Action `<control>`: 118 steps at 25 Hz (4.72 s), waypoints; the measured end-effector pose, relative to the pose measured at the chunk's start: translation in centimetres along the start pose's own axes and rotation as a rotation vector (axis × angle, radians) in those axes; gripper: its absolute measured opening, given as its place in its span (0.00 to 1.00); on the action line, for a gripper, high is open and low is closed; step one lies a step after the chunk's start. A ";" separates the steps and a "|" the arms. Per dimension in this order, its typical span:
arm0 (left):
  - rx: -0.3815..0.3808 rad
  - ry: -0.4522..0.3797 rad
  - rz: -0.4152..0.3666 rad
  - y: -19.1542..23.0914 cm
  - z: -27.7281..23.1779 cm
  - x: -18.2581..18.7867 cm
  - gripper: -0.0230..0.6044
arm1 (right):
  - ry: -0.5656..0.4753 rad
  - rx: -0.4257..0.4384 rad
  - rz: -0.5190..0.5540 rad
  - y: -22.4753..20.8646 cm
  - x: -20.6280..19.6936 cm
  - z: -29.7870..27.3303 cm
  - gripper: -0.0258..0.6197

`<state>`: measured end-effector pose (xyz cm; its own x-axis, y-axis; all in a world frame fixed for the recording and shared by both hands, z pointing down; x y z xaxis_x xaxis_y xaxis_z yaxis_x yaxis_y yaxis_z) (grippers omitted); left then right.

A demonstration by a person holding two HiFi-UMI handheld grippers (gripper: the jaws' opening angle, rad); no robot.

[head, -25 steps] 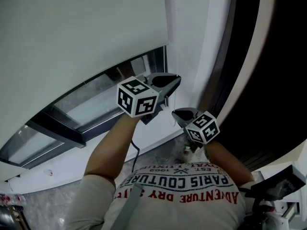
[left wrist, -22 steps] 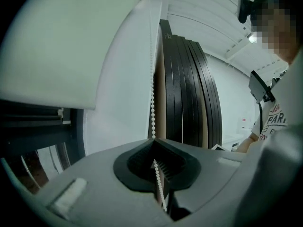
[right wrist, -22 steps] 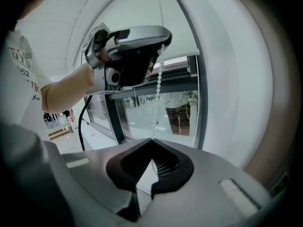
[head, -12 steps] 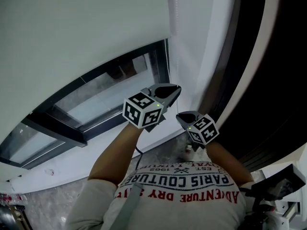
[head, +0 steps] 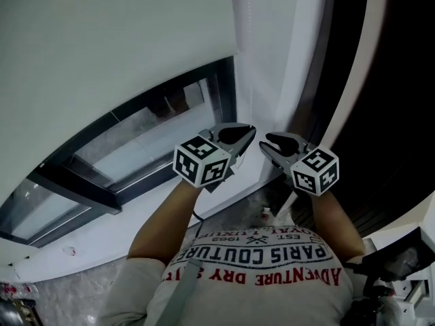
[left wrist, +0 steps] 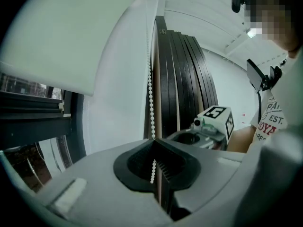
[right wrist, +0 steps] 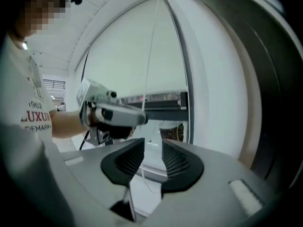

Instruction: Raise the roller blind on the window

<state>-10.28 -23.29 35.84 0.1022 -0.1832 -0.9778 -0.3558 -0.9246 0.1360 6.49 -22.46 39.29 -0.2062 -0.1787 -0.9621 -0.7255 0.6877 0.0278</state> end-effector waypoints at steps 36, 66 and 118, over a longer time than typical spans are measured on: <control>0.021 0.037 -0.043 -0.1 -1.7 -1.8 0.05 | -0.368 0.016 0.047 -0.2 16.7 0.2 0.05; 0.028 0.200 0.118 2.4 -2.8 -15.4 0.13 | -0.005 0.022 0.058 0.4 1.5 -6.1 0.05; 0.028 -0.104 -0.056 4.4 -1.1 6.0 0.05 | 0.154 0.076 -0.049 1.1 -6.0 -6.8 0.05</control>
<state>-10.23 -28.84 30.74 0.0261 -0.0942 -0.9952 -0.3777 -0.9227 0.0774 2.45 -25.43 46.94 -0.2739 -0.3154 -0.9086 -0.6871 0.7252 -0.0446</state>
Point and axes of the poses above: the fingertips, and each gripper's own axes: z backward along the fingers, y to its left, x out of its top, the point moved 9 cm from there along z, backward along the fingers, and after that the axes turned 14 degrees about -x, right-handed, at the moved point
